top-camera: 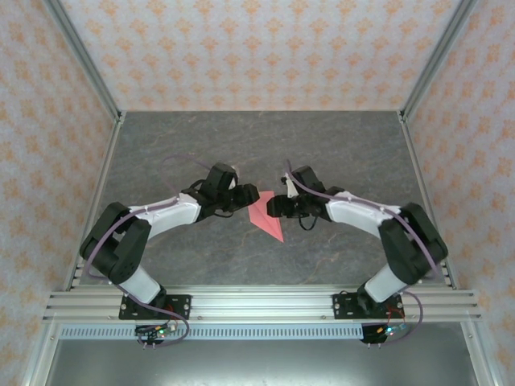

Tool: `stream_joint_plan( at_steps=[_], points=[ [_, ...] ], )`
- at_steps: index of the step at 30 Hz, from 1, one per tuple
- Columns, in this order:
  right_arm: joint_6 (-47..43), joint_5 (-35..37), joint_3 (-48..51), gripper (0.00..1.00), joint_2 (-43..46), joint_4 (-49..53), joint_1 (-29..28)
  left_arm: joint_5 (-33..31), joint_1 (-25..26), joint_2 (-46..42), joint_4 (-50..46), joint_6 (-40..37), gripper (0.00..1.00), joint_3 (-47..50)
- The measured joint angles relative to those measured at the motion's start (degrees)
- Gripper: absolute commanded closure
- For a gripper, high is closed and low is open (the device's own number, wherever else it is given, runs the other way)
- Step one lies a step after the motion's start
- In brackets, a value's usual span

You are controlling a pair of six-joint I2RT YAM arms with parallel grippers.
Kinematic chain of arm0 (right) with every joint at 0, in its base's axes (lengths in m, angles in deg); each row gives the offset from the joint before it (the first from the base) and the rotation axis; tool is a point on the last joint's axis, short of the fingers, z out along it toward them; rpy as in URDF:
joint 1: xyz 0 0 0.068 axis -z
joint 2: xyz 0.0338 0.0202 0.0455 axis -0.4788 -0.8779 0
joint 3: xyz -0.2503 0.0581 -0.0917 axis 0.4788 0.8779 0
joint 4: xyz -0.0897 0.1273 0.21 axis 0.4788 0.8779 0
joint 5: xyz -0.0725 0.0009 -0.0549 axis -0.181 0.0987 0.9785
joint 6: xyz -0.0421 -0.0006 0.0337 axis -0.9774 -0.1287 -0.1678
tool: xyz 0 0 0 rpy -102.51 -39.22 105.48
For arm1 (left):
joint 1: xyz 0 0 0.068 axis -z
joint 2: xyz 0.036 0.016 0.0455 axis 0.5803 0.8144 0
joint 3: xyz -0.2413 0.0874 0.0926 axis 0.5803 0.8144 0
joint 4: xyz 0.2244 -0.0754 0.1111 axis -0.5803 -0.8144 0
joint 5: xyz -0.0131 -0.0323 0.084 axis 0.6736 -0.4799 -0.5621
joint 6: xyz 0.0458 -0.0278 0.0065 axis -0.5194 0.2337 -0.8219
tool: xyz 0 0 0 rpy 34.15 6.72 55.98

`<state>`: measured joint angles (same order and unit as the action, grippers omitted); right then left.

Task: Fold a paper plane with a square sheet of paper (fold left side to right side)
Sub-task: Turn over the paper at the center of the table.

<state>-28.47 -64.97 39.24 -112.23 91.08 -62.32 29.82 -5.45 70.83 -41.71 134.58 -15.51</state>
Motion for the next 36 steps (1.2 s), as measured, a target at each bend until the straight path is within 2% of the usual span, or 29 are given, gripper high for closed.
stream_joint_plan(
  at_steps=[3,12,16,28,36],
  points=[
    [-0.96,-0.76,-0.72,0.47,-2.93,-0.74,0.00,0.00,0.00,0.00,-0.33,0.22,0.46,0.28],
    [-2.60,-2.01,-0.72,0.86,-4.35,-1.88,0.00,0.59,0.00,2.32,0.31,1.09,0.45,0.26],
    [-2.89,-1.95,-0.72,0.96,-4.35,-1.86,0.33,1.55,0.00,4.04,0.57,1.51,0.45,0.26],
    [-2.73,-1.86,-0.59,0.97,-3.89,-1.90,1.97,3.43,1.11,7.41,2.69,2.60,0.47,-0.96],
    [-2.60,-2.51,1.36,0.97,-2.19,-2.73,3.10,4.39,2.25,11.63,3.93,3.10,0.50,-5.73]
  ],
)
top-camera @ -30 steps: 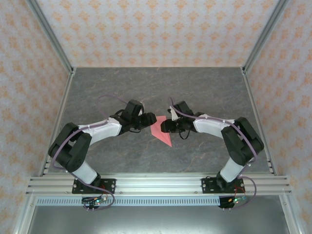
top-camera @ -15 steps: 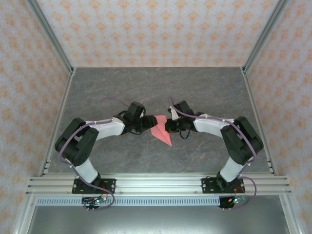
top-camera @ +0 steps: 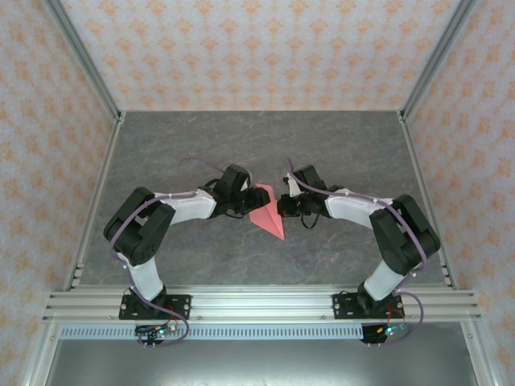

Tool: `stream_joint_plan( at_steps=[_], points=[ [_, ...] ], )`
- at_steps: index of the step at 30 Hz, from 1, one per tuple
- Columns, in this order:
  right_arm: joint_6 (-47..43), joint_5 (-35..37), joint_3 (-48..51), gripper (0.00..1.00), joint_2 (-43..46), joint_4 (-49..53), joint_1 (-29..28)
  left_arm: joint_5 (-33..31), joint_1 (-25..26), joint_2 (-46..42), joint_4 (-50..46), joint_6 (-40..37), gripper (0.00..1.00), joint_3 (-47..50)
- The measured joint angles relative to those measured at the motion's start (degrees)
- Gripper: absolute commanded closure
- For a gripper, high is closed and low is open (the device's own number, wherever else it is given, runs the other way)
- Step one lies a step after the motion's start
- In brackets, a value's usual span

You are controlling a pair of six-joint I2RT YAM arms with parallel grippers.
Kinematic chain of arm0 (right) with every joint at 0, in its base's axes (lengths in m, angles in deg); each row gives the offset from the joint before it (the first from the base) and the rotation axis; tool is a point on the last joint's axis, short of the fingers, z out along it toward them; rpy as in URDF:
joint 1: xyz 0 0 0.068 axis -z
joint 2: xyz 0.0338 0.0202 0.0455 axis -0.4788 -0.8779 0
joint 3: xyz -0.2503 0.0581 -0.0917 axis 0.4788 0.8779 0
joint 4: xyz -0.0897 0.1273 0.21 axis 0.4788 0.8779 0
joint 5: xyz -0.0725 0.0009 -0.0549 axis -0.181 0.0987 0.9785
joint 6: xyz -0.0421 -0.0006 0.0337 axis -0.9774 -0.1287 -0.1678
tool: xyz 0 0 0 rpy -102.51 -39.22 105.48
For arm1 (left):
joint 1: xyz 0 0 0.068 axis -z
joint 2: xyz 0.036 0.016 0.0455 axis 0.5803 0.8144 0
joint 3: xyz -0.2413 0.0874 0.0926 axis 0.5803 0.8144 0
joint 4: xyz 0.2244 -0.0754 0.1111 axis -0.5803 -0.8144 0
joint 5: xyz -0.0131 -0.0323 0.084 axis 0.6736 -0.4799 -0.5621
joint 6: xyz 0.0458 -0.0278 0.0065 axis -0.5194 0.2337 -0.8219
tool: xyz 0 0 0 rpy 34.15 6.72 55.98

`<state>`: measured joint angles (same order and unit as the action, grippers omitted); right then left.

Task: Fold a paper plane with a square sheet of paper (fold left side to right side)
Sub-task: Turn over the paper at the center of the table.

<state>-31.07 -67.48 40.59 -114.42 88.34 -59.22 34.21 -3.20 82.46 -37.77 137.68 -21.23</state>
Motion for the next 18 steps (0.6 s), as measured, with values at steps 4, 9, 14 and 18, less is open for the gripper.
stream_joint_plan(
  at_steps=[4,9,14,18],
  points=[
    [0.13,-0.66,0.02,0.97,0.09,-0.22,0.00,0.26,0.00,1.95,0.24,0.61,0.54,-1.36],
    [0.35,-1.09,0.15,0.94,0.11,-0.44,0.00,0.68,0.00,3.10,1.33,1.27,0.69,-1.77],
    [1.33,-1.01,0.74,0.79,0.96,-0.57,0.17,1.44,0.00,3.23,2.36,1.38,0.81,-2.08],
    [2.01,0.24,1.18,0.60,4.55,0.61,0.98,1.55,0.00,3.23,2.60,1.31,0.88,-2.08]
  ],
)
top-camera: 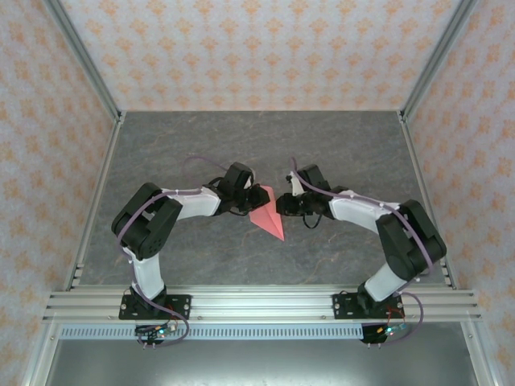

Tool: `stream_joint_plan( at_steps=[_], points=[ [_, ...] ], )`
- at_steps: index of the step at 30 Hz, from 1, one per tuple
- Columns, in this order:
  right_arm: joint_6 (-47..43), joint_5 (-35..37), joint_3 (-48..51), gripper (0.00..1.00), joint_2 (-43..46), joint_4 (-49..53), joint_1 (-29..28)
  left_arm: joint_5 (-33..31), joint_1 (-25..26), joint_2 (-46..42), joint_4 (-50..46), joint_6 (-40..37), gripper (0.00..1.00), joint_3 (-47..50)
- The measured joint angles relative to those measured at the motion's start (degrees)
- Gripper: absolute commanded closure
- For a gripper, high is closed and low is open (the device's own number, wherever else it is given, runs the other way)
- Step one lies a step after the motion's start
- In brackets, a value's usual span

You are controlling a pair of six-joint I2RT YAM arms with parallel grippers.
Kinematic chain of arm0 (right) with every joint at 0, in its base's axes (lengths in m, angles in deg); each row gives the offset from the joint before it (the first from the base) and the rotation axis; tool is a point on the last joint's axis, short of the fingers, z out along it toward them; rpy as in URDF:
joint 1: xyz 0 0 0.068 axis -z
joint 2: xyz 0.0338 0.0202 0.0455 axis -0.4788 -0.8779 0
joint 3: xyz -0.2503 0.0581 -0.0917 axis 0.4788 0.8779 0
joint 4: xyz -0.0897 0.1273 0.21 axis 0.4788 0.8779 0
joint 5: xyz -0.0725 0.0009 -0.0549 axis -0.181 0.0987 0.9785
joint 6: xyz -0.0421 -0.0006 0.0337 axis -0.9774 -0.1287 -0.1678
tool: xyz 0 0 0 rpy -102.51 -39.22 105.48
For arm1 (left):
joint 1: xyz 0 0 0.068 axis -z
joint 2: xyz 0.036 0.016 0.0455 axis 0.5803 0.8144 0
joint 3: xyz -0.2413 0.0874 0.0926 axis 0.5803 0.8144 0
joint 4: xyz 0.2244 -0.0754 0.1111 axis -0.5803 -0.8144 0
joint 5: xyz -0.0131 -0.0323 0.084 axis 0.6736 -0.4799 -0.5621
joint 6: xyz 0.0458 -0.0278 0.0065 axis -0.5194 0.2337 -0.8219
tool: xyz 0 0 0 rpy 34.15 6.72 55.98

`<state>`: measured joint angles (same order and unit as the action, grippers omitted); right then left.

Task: Fold a paper plane with a square sheet of paper (fold left side to right side)
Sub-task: Turn over the paper at the center of the table.

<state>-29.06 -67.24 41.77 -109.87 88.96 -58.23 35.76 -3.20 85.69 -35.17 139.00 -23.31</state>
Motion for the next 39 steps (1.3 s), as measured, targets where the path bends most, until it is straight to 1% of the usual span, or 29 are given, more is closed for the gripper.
stream_joint_plan(
  at_steps=[2,3,7,11,12,16,18,22,25,27,33,35,37,39],
  points=[
    [0.31,1.03,0.22,0.52,2.78,0.79,0.44,0.00,0.00,-0.02,-0.02,-0.09,0.92,0.02],
    [0.61,1.62,0.55,0.46,4.63,1.22,0.70,0.00,0.00,-0.15,-0.04,-0.17,0.93,0.00],
    [2.45,1.79,3.17,0.27,12.52,2.08,2.95,-0.02,0.00,-2.51,-0.59,-0.63,0.95,0.00],
    [6.23,-3.04,8.20,0.02,20.83,1.11,8.50,-0.52,0.00,-8.68,-3.48,-1.84,0.96,-0.68],
    [7.65,-4.92,9.70,0.00,23.08,0.50,10.21,-0.96,0.00,-10.49,-4.35,-2.21,0.97,-1.29],
    [13.66,-12.79,13.79,0.00,30.10,-3.63,14.56,-2.01,0.00,-17.35,-6.08,-3.67,0.97,-3.54],
    [17.46,-17.53,14.36,0.00,31.69,-7.61,15.08,-2.47,0.00,-20.96,-6.34,-4.09,0.97,-4.20],
    [24.70,-24.65,15.74,0.00,32.09,-16.81,15.04,-2.64,0.00,-25.64,-6.32,-4.11,0.98,-4.37],
    [27.85,-27.47,16.24,0.00,31.87,-20.28,14.45,-2.14,0.00,-27.45,-6.23,-4.00,0.98,-4.37],
    [29.73,-28.81,16.28,0.00,31.17,-22.75,13.03,-1.16,0.00,-28.13,-5.66,-3.54,0.98,-4.37],
    [34.05,-30.25,16.28,0.01,28.06,-28.59,8.46,1.99,0.00,-28.83,-1.57,-1.36,0.97,-4.28],
    [35.65,-30.32,16.26,0.07,27.21,-30.42,7.67,3.10,0.00,-28.83,-0.17,-0.52,0.97,-4.13],
    [37.07,-30.49,16.22,0.15,26.99,-31.93,7.15,4.07,0.00,-28.83,1.07,0.42,0.97,-3.96],
    [38.07,-30.88,15.78,0.26,27.02,-33.33,6.86,5.01,0.00,-28.83,2.67,1.22,0.97,-3.50]
  ],
)
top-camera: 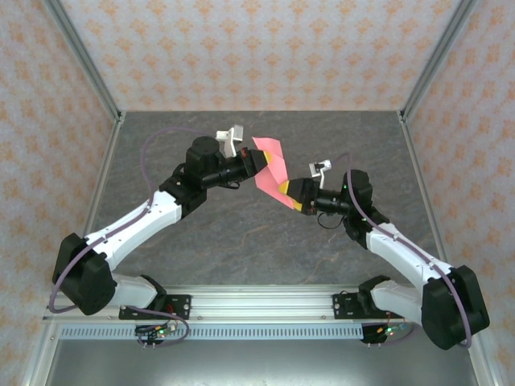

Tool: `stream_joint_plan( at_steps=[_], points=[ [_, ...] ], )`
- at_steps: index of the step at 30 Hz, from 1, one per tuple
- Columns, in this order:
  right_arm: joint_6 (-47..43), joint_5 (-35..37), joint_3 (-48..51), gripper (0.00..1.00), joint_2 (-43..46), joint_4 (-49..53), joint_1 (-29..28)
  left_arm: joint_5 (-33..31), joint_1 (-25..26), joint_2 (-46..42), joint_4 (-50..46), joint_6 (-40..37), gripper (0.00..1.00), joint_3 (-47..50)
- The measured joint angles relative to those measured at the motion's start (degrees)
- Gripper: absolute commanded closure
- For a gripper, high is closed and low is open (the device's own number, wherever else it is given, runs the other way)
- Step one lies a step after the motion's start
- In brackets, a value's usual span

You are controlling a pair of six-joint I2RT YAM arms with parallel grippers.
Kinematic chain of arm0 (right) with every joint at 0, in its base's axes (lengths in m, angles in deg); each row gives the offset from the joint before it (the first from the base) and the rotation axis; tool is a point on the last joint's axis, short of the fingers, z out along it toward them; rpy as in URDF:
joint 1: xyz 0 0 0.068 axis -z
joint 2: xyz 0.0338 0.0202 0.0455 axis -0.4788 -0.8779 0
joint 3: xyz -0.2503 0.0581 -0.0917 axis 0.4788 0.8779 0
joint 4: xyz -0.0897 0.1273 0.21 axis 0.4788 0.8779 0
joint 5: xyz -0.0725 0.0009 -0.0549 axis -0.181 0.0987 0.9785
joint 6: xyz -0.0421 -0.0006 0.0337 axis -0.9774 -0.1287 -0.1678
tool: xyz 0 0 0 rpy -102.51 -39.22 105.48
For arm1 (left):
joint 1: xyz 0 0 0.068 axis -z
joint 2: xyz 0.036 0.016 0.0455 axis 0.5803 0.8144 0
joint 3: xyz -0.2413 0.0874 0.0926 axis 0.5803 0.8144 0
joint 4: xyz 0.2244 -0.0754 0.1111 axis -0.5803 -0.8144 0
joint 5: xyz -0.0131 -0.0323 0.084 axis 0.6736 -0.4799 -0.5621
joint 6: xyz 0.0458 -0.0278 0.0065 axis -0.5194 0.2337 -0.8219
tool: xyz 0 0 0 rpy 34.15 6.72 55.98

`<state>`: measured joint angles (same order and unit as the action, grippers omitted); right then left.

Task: Fold a paper plane with a square sheet of paper (fold left side to right side)
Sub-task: Turn over the paper at the center of the table.

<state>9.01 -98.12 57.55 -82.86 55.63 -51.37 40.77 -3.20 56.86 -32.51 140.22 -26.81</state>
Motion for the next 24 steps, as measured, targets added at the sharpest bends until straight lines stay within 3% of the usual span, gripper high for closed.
stream_joint_plan(
  at_steps=[6,13,16,21,24],
  points=[
    [1.73,-0.46,-1.01,0.53,0.02,-2.16,-0.37,1.66,0.00,0.00,1.57,1.38,0.97,1.09],
    [0.15,-0.42,-1.14,0.73,1.88,-0.37,-0.37,2.29,0.00,0.00,1.77,1.36,0.94,1.79],
    [-1.36,-0.35,-1.57,0.79,2.43,1.55,-0.37,2.27,0.00,0.00,1.68,1.16,0.78,1.79],
    [-7.34,1.07,-3.56,0.89,3.45,10.84,-0.37,-0.22,0.00,-0.83,-3.28,-1.75,0.39,1.79],
    [-12.87,3.58,-6.12,0.92,4.22,19.30,-0.37,-5.29,0.00,-3.58,-10.32,-5.01,0.33,1.79]
  ],
)
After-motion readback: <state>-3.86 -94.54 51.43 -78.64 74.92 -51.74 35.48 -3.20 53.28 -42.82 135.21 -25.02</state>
